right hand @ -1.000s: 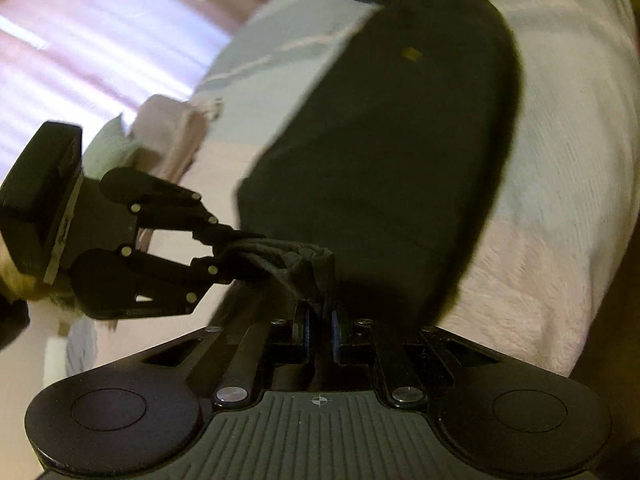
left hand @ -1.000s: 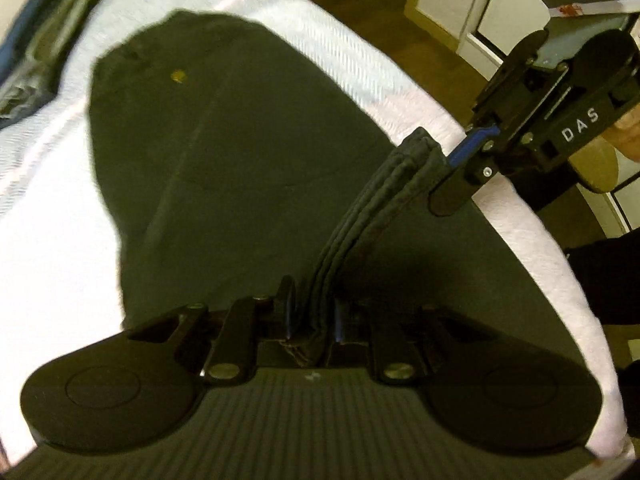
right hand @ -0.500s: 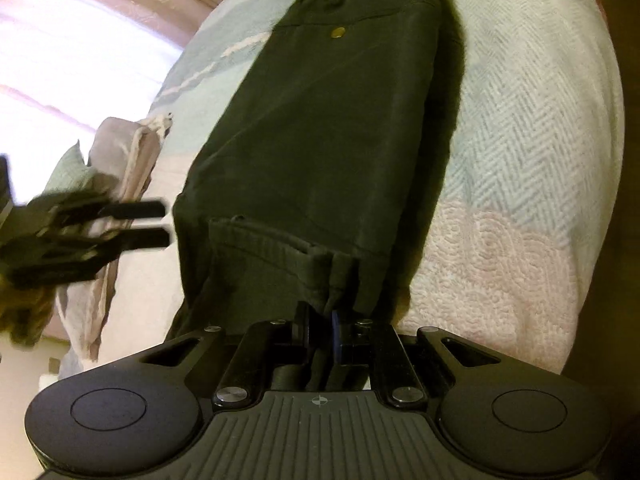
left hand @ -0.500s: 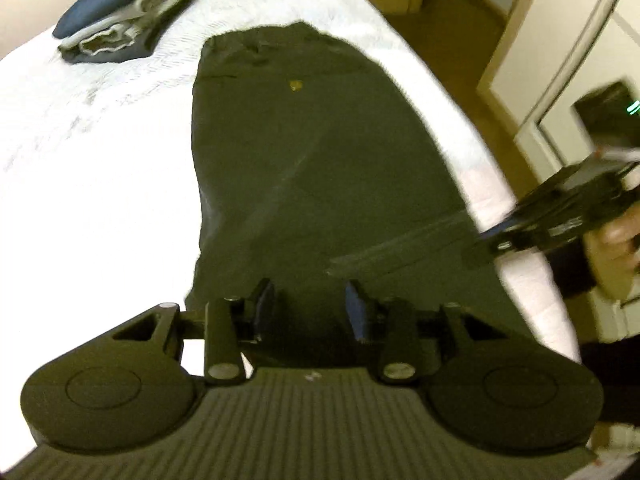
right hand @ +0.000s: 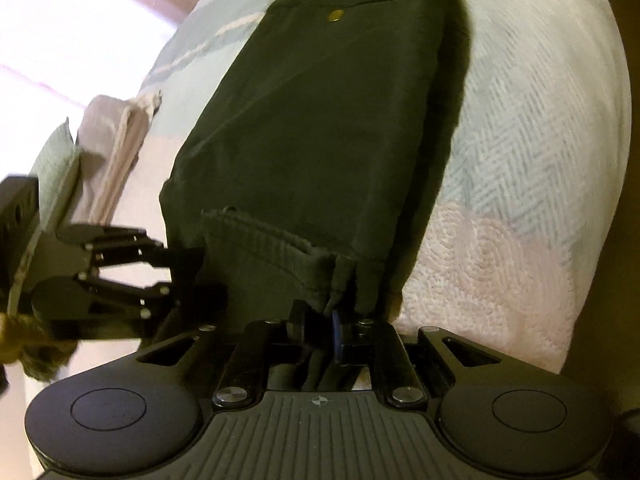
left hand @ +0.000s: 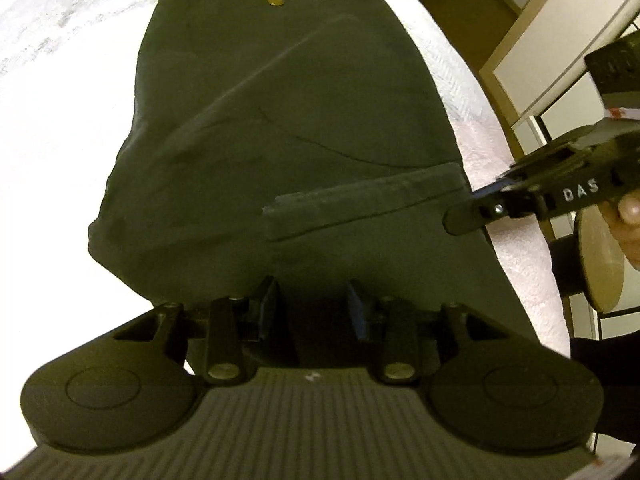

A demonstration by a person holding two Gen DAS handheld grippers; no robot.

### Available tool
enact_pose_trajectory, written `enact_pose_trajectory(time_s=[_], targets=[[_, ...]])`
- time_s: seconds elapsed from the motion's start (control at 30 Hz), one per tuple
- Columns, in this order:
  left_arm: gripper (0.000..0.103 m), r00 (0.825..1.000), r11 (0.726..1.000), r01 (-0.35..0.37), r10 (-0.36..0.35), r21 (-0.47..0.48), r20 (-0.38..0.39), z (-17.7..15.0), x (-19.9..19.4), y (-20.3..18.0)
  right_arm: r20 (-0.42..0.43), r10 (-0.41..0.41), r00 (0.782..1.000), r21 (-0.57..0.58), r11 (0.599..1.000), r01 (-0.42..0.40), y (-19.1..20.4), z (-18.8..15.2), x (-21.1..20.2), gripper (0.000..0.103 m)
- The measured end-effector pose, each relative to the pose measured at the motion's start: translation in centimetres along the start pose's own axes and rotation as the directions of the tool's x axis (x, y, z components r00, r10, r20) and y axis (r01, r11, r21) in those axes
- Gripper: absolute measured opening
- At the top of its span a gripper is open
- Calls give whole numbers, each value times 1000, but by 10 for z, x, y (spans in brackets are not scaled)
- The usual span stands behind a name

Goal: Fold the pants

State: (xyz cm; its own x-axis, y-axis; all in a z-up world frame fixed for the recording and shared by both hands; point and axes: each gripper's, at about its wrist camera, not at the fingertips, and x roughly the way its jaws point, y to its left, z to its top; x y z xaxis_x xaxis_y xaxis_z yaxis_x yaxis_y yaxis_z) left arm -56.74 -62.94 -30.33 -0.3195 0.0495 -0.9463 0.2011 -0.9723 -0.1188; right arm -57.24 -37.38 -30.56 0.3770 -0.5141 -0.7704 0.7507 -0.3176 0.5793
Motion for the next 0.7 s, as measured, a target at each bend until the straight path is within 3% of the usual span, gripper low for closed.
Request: enact_pose_trajectory(time_s=[0.17, 0.3, 0.53, 0.7], targets=[[34, 999, 999, -41, 41, -16, -26, 1, -3, -3, 12, -145, 989, -158, 977, 145, 32, -11, -22, 19], [34, 997, 997, -74, 73, -24, -25, -6, -10, -10, 35, -133, 990, -200, 970, 137, 53, -32, -37, 31], [34, 993, 993, -115, 115, 3, 13, -35, -35, -26, 60, -143, 988, -223, 963, 153, 99, -83, -36, 32], [36, 990, 990, -137, 135, 34, 47, -65, -61, -45, 58, -136, 989, -331, 932, 148, 135, -132, -34, 34]])
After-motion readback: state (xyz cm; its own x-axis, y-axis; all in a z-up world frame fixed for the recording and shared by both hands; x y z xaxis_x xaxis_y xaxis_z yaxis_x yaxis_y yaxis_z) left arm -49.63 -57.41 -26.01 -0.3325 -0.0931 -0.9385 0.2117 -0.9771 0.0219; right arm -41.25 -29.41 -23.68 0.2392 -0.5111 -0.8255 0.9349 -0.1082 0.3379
